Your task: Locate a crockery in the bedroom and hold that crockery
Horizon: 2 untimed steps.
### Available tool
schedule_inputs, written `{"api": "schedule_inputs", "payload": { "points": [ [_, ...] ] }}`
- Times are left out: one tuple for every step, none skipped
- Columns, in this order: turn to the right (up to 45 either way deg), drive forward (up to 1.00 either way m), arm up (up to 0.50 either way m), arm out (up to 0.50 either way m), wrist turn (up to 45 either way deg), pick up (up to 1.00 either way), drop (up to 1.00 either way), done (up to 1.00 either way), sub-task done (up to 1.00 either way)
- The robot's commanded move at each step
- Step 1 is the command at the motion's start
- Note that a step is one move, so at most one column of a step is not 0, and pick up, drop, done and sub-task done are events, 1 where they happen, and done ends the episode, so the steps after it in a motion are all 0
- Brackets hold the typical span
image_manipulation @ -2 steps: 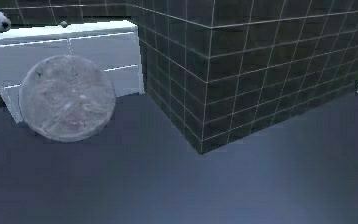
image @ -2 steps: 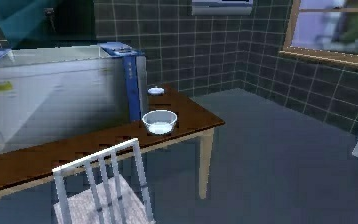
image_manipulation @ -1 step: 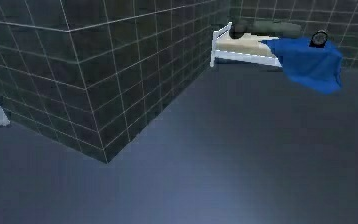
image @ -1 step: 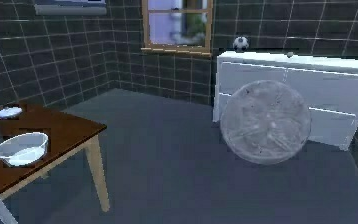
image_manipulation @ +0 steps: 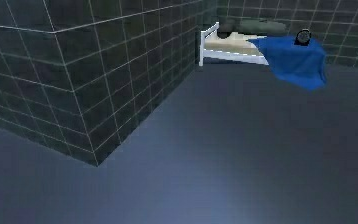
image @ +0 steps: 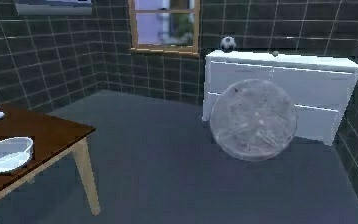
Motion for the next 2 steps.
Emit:
{"api": "schedule_inputs", "payload": {
  "points": [
    [0.0,0.35,0.00,0.00,0.0,0.00,0.00,0.00,0.00],
    [-27.0,0.00,0.00,0.00,0.0,0.00,0.00,0.00,0.00]
  ]
}}
